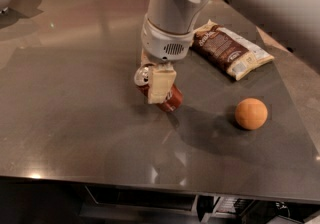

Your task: Knock coke can over

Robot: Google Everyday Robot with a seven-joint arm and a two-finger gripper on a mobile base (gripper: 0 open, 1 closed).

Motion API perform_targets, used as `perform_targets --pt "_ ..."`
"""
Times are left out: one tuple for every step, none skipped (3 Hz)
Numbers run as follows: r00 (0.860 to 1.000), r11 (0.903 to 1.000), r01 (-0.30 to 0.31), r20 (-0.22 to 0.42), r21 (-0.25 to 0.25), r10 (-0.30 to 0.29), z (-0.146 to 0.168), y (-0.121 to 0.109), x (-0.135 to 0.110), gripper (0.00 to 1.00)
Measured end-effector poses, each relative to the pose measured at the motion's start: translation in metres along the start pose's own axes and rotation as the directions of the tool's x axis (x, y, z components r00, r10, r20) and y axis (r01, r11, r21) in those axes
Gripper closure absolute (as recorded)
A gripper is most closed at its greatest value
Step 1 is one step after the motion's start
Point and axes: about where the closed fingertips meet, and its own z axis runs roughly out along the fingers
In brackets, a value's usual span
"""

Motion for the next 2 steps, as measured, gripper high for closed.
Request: perform_targets --pt "0.993 0.9997 0.010 -0.115 0.020 -0.008 0.0066 -0.0085 0.0115 0.82" --pt "0.979 0.9993 0.029 -0.203 0.024 -0.024 0.0138 -0.0119 0.0187 0.59"
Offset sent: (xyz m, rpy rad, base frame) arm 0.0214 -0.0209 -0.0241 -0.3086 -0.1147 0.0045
